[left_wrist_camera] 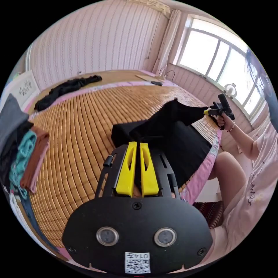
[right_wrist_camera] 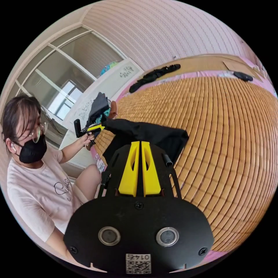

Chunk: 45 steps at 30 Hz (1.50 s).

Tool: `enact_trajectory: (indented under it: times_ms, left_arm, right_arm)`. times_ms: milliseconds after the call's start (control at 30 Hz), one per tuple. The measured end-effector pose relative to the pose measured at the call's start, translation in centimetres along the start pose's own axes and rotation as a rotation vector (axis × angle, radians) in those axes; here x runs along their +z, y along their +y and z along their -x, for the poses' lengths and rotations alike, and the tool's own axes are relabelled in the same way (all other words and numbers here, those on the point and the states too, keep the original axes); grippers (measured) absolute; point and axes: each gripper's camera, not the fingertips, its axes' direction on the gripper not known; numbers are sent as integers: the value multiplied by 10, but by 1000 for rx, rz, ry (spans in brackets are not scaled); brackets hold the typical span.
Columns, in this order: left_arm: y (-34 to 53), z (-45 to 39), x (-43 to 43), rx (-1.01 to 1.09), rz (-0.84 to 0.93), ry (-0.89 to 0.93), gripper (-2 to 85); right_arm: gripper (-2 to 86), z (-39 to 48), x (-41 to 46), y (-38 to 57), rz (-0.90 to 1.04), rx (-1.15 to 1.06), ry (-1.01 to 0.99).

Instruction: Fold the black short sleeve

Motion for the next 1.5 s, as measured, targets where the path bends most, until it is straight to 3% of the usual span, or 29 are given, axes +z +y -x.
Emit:
enact_trajectory:
  times_ms: [67,133,233,433,533,667,833,1200,1367,1500]
  left_arm:
    - [66,-2,17,-148,152,20,-7]
    - [99,-3,17,-262,192,13,-8]
    - [120,-12,-2,-320,157,0,-7]
    - [95,-47,-9,-251,114,-33,47]
    - [75,-57,11,-234,138,-89,78]
    - [62,-62,47,-219,279,-104,75]
    - [57,-83,37,-136,273,-175,0]
    - [61,-97,-20,-182,248,45,-5]
    - [85,-105,5,-217,377,-4,29]
    - [80,-139,-20,-111,296,-126,19]
  right_arm:
    - [4,-16,29,52,148,163,-10]
    - [4,-22,44,82,201,254,-11]
    - [4,-12,40,106,127,292,3]
    - [25,28,40,113,49,229,121]
    - [81,73,71,105,173,40,295]
    - [111,85,112,108,319,32,568]
    - [36,91,109,111,269,53,516]
    - [30,96,97,113,364,122,231]
    - [84,98,127,117,525,134,345]
    - [85,116,122,109,484,101,449]
